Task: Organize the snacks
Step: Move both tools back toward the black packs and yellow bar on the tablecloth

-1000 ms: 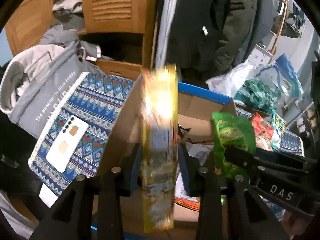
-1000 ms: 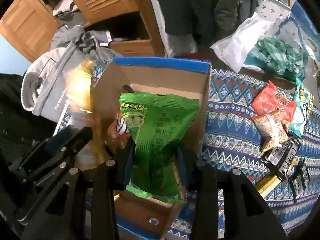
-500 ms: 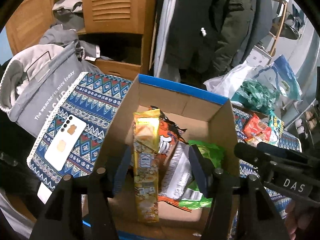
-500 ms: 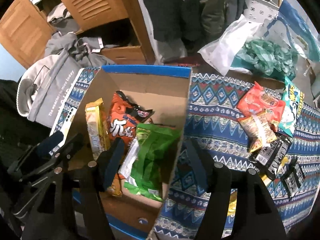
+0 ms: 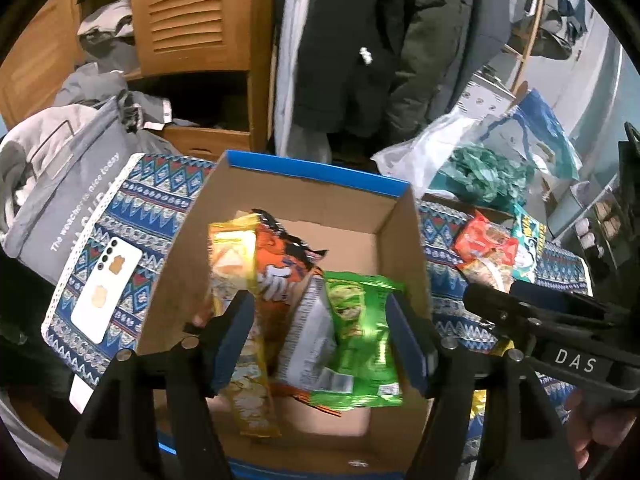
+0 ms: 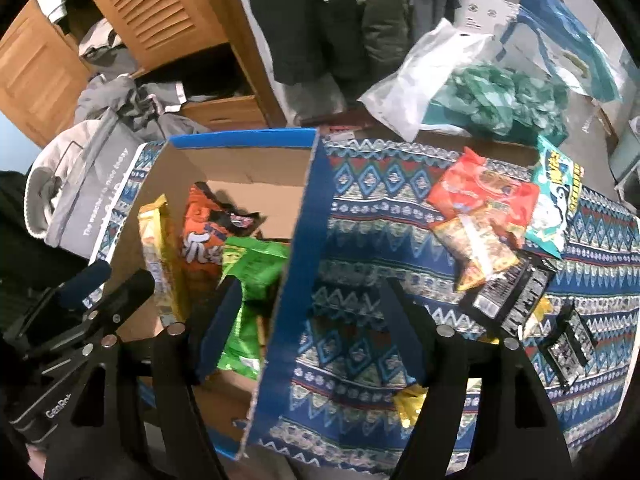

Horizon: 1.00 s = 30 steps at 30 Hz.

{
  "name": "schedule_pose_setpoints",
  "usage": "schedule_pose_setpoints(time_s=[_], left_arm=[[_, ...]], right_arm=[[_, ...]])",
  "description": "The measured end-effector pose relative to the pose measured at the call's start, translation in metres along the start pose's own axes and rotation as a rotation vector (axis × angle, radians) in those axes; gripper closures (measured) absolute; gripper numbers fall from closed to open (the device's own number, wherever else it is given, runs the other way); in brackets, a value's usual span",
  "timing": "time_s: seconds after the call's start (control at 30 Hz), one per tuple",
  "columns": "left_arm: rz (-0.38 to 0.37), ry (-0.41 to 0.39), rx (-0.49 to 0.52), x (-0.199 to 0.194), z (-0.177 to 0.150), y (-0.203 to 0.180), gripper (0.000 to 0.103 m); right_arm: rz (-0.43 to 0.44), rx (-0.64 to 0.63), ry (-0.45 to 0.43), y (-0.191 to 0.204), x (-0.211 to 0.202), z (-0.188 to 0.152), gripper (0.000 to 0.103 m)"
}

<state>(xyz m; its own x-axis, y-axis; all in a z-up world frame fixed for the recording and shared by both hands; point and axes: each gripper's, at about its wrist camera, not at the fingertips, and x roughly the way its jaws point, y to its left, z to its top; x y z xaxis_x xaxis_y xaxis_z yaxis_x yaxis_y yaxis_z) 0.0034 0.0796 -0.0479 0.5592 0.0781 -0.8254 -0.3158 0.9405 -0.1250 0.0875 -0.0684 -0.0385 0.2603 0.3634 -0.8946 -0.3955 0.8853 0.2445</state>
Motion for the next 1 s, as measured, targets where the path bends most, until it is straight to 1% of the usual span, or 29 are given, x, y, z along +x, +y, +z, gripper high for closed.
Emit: schedule_pose_setpoints(time_s=[0.27, 0.37, 0.4, 0.63, 0.83, 1.0], left_arm=[[-0.025, 0.013, 0.056, 0.0, -0.005, -0.031, 0.033], [-0.021, 0.014, 0.073, 0.0, -0.007, -0.041, 0.028], [-0.022, 0.012, 0.081, -0.001, -0.008, -0.045, 0.028], [-0.041, 0.021, 0.152, 0.0, -0.014, -0.077, 0.028], [-0.039, 0.033, 0.223, 0.003, -0.02, -0.107, 0.028], [-0.07, 0.067, 0.253, 0.009, -0.027, -0.13, 0.027]], right_arm=[[-0.014, 0.017, -0.009, -0.028, -0.014, -0.011, 0.029], [-0.03, 0.015, -0.012, -0.039, -0.018, -0.016, 0.027], [-0.036, 0.014, -0.012, -0.043, -0.019, -0.019, 0.027], [-0.068, 0.057, 0.0, -0.084, -0.023, -0.034, 0.027], [-0.084, 0.102, 0.002, -0.119, -0.03, -0.05, 0.026], [-0.101, 0.129, 0.007, -0.146, -0.034, -0.059, 0.026]])
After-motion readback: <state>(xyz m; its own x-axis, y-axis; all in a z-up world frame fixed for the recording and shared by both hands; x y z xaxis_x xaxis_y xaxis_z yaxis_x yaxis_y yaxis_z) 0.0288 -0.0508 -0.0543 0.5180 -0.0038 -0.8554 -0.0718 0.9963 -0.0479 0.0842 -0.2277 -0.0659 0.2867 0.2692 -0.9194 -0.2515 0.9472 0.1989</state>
